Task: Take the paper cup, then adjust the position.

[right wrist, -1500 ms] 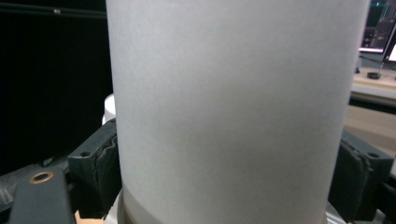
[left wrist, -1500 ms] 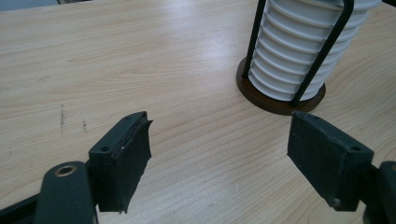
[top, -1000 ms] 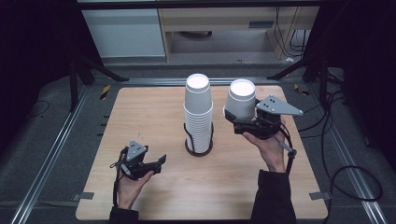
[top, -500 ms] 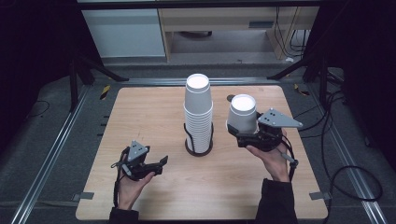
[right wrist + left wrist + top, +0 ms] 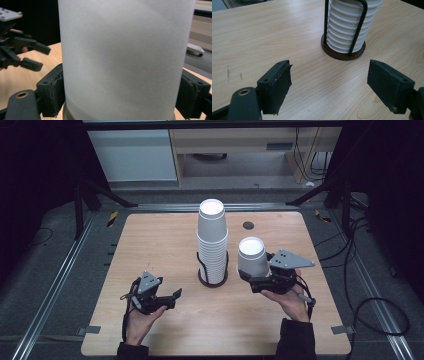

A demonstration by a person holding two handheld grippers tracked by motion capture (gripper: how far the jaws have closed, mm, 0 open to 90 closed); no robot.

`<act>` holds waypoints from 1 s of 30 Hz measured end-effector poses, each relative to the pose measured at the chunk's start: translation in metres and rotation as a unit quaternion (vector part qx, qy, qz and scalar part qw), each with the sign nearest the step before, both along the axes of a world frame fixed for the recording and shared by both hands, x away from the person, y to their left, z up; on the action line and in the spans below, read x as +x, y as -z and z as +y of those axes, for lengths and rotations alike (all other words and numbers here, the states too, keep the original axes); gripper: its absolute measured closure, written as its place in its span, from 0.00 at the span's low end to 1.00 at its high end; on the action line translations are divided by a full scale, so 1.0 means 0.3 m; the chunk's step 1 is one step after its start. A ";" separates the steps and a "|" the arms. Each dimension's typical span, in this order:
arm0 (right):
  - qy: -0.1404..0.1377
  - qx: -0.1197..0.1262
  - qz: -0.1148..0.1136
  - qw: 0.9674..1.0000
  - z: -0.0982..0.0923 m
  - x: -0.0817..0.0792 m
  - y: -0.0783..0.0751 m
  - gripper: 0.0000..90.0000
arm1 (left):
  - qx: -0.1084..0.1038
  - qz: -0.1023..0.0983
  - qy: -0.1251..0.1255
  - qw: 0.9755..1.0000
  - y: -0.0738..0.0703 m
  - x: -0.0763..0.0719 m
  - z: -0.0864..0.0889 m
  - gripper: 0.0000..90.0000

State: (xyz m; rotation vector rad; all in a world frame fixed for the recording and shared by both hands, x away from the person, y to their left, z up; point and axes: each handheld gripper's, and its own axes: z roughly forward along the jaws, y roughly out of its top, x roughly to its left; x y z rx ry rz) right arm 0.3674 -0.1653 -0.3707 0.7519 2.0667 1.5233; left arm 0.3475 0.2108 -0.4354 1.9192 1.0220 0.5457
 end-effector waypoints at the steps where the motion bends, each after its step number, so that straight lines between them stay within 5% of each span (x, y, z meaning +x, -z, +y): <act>1: 0.000 0.000 0.000 1.000 0.000 0.000 0.000 0.15 | 0.000 0.000 0.000 1.000 0.000 0.000 0.000 0.21; 14: -0.054 -0.012 0.020 0.998 0.038 -0.012 0.066 0.15 | -0.011 -0.002 0.022 1.000 -0.013 -0.007 0.005 0.21; 30: -0.127 -0.062 0.053 0.989 0.104 -0.016 0.144 0.15 | -0.015 -0.003 0.074 0.997 -0.040 -0.025 -0.013 0.17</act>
